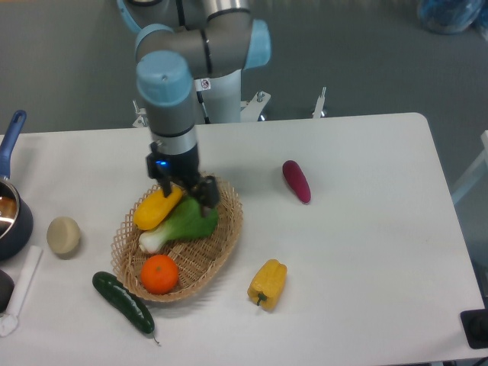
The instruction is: Place the mango in the basket
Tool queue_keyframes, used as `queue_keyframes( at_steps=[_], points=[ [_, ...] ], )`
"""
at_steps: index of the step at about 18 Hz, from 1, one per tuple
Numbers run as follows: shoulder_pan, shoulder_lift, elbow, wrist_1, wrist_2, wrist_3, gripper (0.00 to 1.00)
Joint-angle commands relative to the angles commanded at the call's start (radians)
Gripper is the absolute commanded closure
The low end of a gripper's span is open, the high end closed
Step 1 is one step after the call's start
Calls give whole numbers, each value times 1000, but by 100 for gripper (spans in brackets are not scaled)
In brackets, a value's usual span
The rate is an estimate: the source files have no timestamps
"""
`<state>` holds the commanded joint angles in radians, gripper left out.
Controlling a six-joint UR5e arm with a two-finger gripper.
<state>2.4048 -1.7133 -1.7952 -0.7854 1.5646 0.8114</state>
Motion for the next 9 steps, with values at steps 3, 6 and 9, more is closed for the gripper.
queue_keyframes(
  at_steps=[3,6,9],
  points=[
    [97,-60,97,-5,17,90,0],
    [219,-55,132,-12,32,210,0],
    [309,-52,157,-43,38,388,0]
  ],
)
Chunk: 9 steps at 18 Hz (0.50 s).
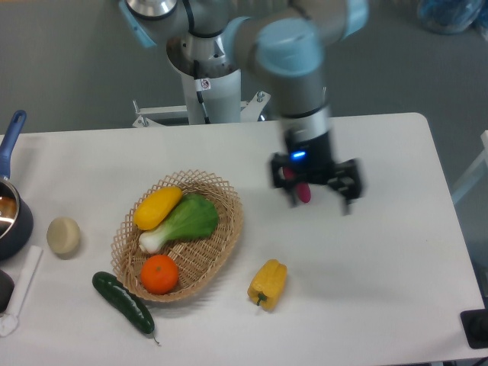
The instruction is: Place the mango in the basket
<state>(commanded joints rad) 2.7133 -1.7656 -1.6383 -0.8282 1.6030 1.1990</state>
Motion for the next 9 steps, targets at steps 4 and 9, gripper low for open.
queue_keyframes(
  at_steps=[4,9],
  points=[
    [126,35,-11,-45,3,186,0],
    [216,78,-20,-84,-18,281,0]
  ],
)
